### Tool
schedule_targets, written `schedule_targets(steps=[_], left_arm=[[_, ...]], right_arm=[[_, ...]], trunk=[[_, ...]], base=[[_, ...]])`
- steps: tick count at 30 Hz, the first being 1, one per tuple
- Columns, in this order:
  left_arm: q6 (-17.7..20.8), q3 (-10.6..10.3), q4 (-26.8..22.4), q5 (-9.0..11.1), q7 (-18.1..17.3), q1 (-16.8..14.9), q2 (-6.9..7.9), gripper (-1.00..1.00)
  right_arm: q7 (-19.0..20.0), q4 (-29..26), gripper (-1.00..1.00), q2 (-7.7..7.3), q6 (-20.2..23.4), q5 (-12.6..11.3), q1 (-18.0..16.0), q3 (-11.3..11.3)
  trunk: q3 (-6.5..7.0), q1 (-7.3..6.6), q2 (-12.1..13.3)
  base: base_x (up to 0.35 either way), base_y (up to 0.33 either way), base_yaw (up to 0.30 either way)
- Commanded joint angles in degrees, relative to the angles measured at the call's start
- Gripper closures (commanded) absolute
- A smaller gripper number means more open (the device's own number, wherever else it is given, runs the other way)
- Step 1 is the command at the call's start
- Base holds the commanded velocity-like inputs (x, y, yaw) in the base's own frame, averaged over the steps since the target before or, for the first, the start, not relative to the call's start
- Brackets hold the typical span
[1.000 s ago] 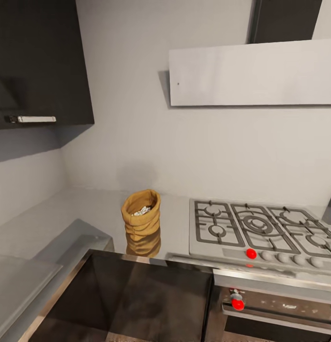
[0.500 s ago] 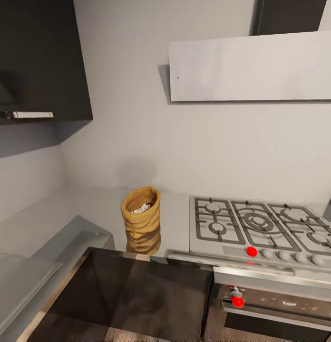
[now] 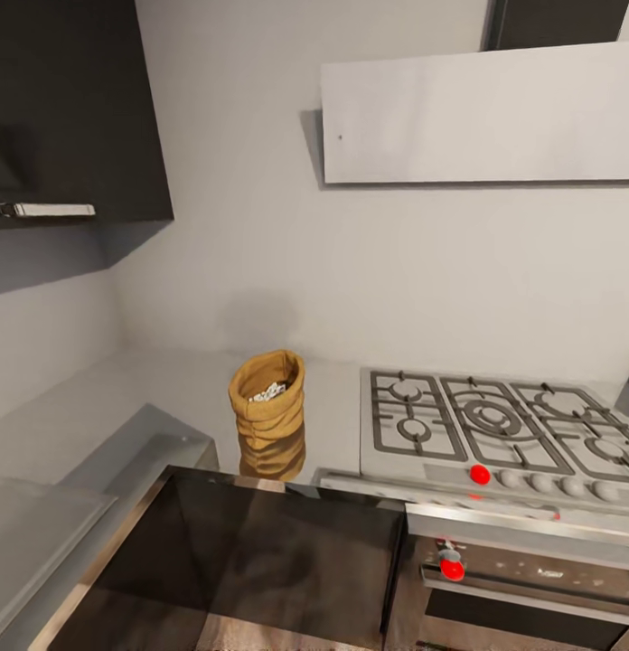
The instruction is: In the kitchen, take the popcorn bag from the countertop, put it into the microwave, and heat it until the popcorn is cooked so the cooked popcorn ends up inside the bag.
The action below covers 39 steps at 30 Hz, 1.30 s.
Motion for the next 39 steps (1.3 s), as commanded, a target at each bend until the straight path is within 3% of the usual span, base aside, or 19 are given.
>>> schedule_targets(steps=[1, 39], left_arm=[[-0.1, 0.0, -0.1, 0.3, 0.0, 0.0, 0.0, -1.0], [0.0, 0.1, -0.1, 0.3, -0.7, 0.0, 0.24, -1.0]], right_arm=[[0.1, 0.2, -1.0, -0.08, -0.2, 0.4, -0.1, -0.5], [0.1, 0.2, -1.0, 0.1, -0.2, 0.4, -0.1, -0.5]], trunk=[[-0.15, 0.0, 0.0], [-3.62, 0.0, 0.0]], base=[[0.0, 0.0, 0.0], [0.0, 0.0, 0.0]])
